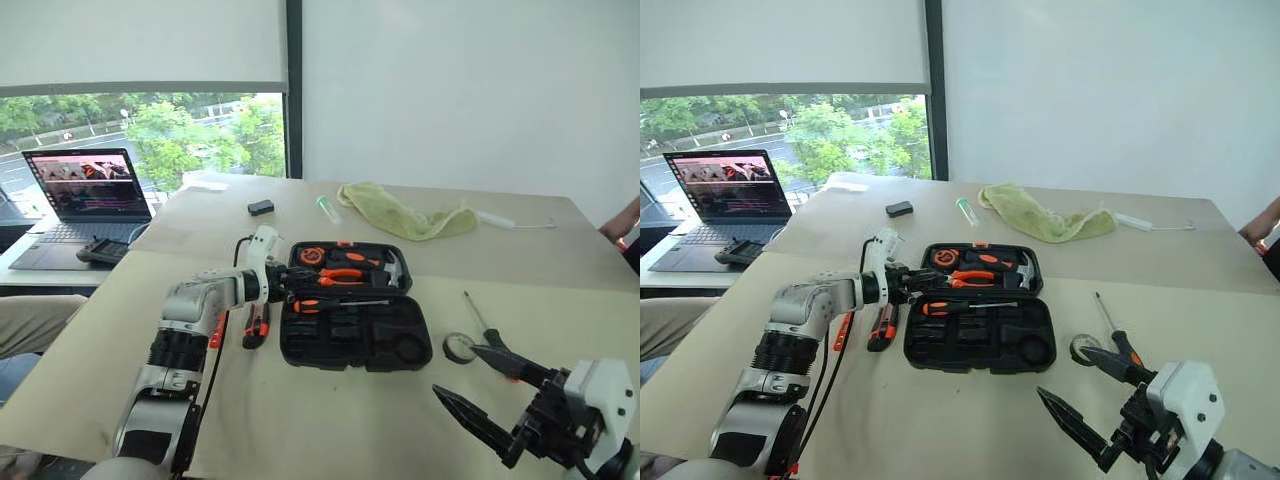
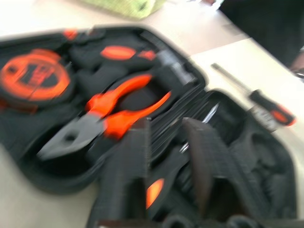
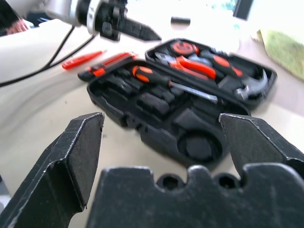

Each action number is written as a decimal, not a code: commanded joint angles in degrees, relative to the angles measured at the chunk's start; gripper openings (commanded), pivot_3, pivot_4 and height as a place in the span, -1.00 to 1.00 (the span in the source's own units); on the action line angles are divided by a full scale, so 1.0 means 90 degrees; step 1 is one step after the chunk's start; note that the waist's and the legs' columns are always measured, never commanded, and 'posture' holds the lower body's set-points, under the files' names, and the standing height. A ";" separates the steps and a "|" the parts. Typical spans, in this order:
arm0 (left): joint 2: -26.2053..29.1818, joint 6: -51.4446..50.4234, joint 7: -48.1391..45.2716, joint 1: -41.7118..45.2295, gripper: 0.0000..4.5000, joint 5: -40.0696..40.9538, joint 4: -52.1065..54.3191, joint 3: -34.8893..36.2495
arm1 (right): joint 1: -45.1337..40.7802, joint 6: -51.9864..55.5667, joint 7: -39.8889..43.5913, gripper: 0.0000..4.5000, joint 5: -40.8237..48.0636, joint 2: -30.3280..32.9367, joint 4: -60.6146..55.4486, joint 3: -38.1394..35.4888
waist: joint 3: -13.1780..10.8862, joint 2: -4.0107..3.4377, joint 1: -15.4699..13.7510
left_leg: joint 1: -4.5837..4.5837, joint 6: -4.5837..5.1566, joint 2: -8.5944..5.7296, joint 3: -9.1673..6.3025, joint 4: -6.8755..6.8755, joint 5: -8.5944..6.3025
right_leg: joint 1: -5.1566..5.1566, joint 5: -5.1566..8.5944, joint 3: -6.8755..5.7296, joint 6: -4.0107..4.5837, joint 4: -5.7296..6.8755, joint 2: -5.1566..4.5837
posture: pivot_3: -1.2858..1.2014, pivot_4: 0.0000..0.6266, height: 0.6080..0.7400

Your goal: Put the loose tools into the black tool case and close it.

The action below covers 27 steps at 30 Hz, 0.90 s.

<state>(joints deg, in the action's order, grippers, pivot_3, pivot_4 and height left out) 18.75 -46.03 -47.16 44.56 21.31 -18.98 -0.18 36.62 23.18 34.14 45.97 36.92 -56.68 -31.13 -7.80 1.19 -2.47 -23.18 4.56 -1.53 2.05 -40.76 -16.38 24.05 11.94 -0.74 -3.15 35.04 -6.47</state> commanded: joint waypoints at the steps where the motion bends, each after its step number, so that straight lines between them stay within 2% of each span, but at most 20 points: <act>1: -0.0171 0.0440 -0.0057 -0.0084 -0.62 -0.0093 0.0144 -0.0246 | -0.0033 -0.0062 -0.0089 1.00 -0.0014 -0.0056 -0.0139 0.0052 | -0.0001 0.0002 -0.0008 | -0.0004 0.0001 0.0000 0.0000 0.0000 -0.0001 | 0.0003 0.0000 0.0001 0.0000 -0.0001 -0.0002 | 0.03 -0.52 1.00; 3: -0.0230 0.0698 0.0038 -0.0184 -0.92 -0.0246 0.0140 -0.0343 | 0.0004 -0.0080 -0.0089 1.00 -0.0028 -0.0070 -0.0147 0.0055 | -0.0001 0.0002 0.0011 | -0.0014 0.0000 0.0000 0.0001 0.0002 -0.0001 | 0.0013 -0.0001 0.0004 0.0000 0.0000 -0.0002 | 0.03 -0.52 1.00; 4: -0.0226 0.0904 0.0056 -0.0236 -0.99 -0.0374 0.0128 -0.0446 | 0.0017 -0.0088 -0.0086 1.00 -0.0041 -0.0074 -0.0143 0.0057 | -0.0001 0.0002 0.0016 | -0.0012 -0.0001 0.0001 0.0001 0.0003 0.0000 | 0.0013 0.0000 0.0006 0.0000 0.0000 -0.0002 | 0.03 -0.52 1.00; 11: -0.0377 0.2063 0.0176 -0.0563 -0.99 -0.0970 -0.0046 -0.0939 | 0.0038 -0.0092 -0.0115 1.00 -0.0054 -0.0097 -0.0167 0.0057 | -0.0001 0.0002 0.0025 | -0.0007 -0.0004 0.0007 0.0001 0.0006 0.0001 | 0.0013 -0.0005 0.0010 0.0010 0.0000 -0.0009 | 0.03 -0.52 1.00; 17: -0.0424 0.2997 0.0321 -0.0787 -0.99 -0.1738 -0.0792 -0.1499 | 0.0111 -0.0087 -0.0145 1.00 -0.0094 -0.0125 -0.0222 0.0042 | 0.0000 0.0001 0.0005 | 0.0002 -0.0002 0.0010 0.0001 0.0005 0.0000 | 0.0004 -0.0009 0.0010 0.0013 -0.0003 -0.0016 | 0.03 -0.52 1.00; 21: -0.0297 0.3406 -0.0045 -0.0722 -0.99 -0.2095 -0.0998 -0.1890 | 0.0262 -0.0092 -0.0154 1.00 -0.0049 -0.0158 -0.0303 -0.0078 | 0.0007 -0.0005 -0.0001 | 0.0008 -0.0002 0.0012 0.0001 0.0005 0.0000 | -0.0002 -0.0009 0.0008 0.0013 -0.0002 -0.0021 | 0.03 -0.52 1.00; 27: 0.0005 0.4887 -0.0563 -0.0371 -0.99 -0.3041 -0.1796 -0.2672 | 0.0363 -0.0121 -0.0210 1.00 -0.0127 -0.0179 -0.0364 0.0002 | 0.0022 -0.0009 -0.0004 | 0.0037 0.0001 0.0014 0.0002 0.0005 -0.0003 | -0.0014 -0.0007 0.0005 0.0014 -0.0005 -0.0023 | 0.03 -0.52 1.00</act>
<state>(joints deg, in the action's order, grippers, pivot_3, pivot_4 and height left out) 18.33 -4.93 -49.95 42.65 -1.04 -29.43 -19.20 39.62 23.18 32.62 45.01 35.36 -57.82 -30.22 -7.61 1.12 -2.51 -22.83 4.57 -1.40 2.07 -40.71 -16.40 23.93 11.88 -0.70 -3.02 34.98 -6.68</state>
